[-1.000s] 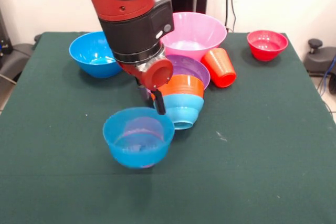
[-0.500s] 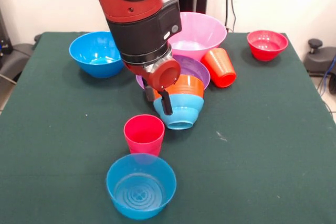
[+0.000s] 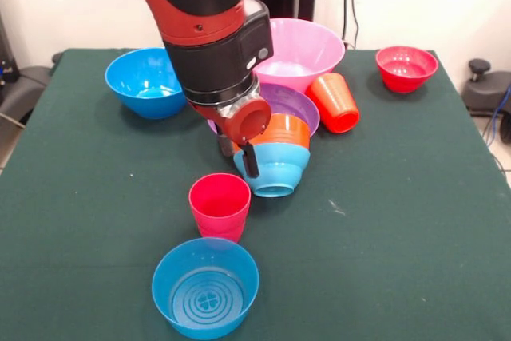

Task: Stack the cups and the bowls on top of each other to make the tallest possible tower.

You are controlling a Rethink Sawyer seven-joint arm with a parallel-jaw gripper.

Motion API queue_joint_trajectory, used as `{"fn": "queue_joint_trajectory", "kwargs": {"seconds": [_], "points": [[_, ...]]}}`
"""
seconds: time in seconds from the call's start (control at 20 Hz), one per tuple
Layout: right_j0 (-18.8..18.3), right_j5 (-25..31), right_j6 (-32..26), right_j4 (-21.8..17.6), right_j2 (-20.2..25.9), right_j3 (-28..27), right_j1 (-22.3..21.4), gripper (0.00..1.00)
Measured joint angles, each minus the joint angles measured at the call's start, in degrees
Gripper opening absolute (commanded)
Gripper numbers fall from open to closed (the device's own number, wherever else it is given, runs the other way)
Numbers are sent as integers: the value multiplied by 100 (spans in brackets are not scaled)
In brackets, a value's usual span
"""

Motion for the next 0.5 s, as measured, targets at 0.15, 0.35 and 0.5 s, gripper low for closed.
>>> {"fn": "queue_joint_trajectory", "kwargs": {"seconds": [0.15, 0.35, 0.5], "points": [[0, -17, 0, -1, -24, -4, 53, 100], [-1, -201, 0, 0, -63, -46, 278, 100], [0, -400, 0, 0, -86, -91, 477, 100]]}}
